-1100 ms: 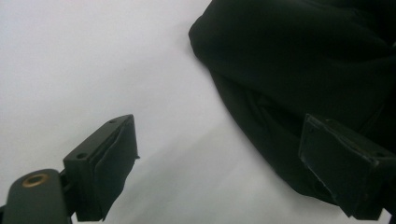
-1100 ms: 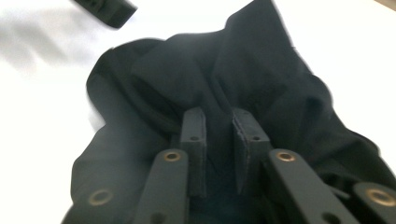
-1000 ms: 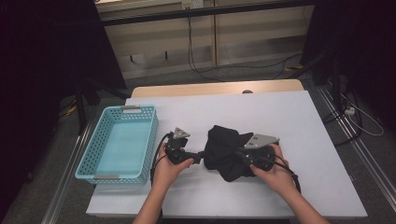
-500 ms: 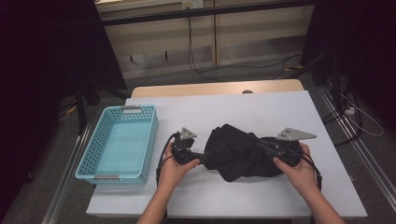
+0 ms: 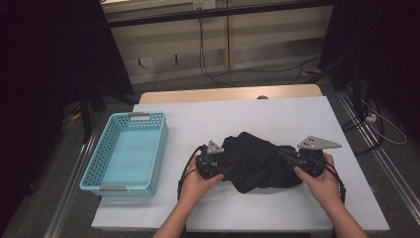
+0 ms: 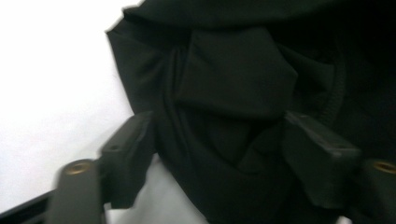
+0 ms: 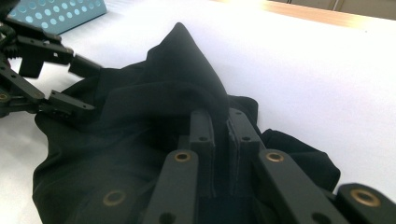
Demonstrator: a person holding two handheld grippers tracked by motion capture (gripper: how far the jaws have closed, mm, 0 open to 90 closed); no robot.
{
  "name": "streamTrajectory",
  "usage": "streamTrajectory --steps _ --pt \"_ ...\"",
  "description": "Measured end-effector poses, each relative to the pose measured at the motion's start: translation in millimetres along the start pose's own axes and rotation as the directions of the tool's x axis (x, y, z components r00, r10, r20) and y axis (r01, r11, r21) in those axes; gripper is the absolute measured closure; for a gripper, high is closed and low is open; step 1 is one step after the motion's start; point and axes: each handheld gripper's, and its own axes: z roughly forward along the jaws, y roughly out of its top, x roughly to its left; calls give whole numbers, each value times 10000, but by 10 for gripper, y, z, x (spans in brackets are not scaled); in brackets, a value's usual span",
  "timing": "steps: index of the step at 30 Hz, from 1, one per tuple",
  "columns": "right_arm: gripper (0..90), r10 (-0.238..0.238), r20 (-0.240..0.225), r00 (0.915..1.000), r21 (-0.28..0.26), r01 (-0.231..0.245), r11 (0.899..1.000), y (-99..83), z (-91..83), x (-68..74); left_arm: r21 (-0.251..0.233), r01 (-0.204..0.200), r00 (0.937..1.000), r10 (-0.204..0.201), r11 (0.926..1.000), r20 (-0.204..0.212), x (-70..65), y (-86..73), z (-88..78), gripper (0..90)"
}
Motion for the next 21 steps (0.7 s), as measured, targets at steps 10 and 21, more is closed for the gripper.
streamTrajectory --steps 10,21 --pt "822 15 4 10000 -16 -15 10000 -22 21 10 -26 -240 9994 241 9997 258 19 -12 -51 729" --pt "821 268 -135 9995 -218 -271 9994 -21 -15 -4 -386 879 9957 -867 9954 321 256 -41 -336 840"
